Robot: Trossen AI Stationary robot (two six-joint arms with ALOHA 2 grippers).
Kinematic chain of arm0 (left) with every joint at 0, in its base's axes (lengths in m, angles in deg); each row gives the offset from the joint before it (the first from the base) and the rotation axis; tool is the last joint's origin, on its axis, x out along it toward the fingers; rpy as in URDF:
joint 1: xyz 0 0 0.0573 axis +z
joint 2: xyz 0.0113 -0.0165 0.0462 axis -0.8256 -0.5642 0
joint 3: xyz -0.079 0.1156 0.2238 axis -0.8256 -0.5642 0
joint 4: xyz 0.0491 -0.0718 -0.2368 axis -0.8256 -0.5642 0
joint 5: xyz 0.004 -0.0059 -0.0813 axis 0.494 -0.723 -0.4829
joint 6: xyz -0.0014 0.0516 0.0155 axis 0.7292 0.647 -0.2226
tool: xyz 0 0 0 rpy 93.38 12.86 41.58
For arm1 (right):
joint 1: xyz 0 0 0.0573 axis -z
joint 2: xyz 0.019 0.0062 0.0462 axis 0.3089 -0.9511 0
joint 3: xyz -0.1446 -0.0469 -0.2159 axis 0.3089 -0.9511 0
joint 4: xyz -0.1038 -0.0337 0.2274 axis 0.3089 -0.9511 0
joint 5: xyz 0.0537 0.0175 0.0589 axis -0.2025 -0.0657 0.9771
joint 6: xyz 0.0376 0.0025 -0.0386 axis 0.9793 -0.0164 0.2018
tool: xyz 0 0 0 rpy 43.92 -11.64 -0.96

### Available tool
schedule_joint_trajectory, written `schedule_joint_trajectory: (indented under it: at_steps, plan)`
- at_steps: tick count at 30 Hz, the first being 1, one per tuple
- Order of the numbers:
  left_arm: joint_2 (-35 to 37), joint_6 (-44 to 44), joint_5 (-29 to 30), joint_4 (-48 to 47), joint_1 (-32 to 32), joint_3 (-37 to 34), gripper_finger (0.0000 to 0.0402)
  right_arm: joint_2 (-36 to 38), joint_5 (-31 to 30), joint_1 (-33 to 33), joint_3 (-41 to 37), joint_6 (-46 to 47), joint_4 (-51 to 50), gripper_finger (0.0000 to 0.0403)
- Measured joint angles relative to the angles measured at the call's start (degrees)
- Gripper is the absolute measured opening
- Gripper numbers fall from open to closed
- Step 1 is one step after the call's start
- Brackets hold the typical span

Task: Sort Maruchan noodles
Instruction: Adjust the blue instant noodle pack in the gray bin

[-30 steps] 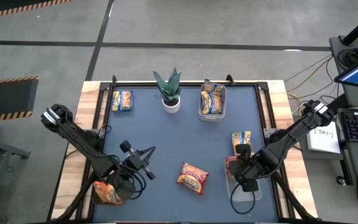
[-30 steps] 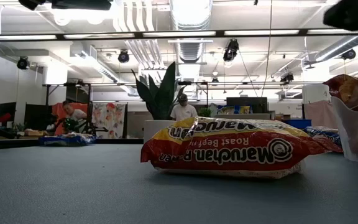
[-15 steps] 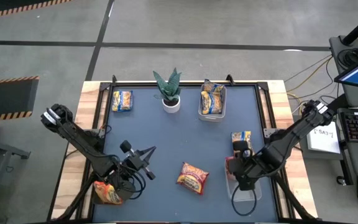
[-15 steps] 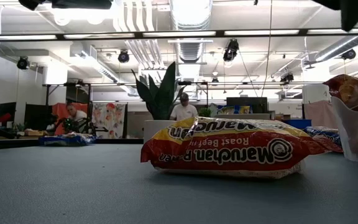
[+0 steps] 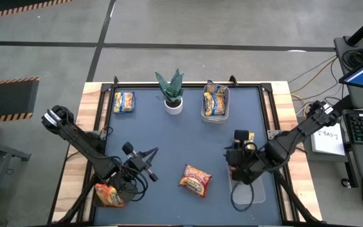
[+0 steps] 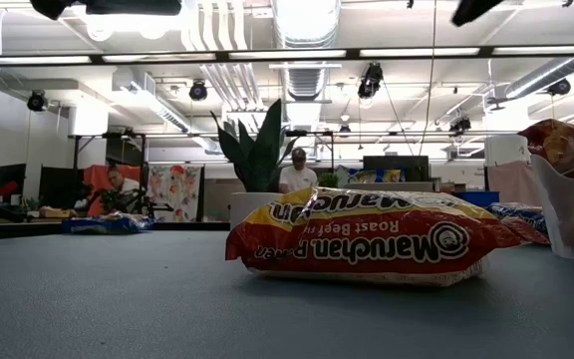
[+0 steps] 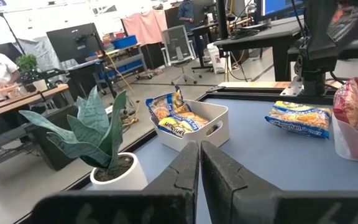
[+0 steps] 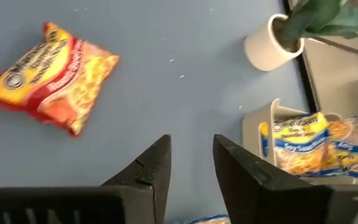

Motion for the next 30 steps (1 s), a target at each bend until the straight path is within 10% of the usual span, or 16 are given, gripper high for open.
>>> schedule_joint_trajectory:
  at_steps: [14, 21, 30]
  plan:
    - [0.0, 16.8, -21.6, 0.5, 8.5, -0.1, 0.0, 2.2, 19.1, 30.1, -0.1, -33.2, 13.4, 0.0045]
    - [0.0, 26.4, -30.5, 0.6, 19.2, -1.9, 0.0, 2.2, 38.7, 50.5, -2.5, -44.2, 21.5, 0.0043]
    - [1.6, 31.1, -38.1, 3.6, 22.8, -2.4, 0.0, 2.2, 40.4, 66.1, -12.2, -45.9, 29.9, 0.0044]
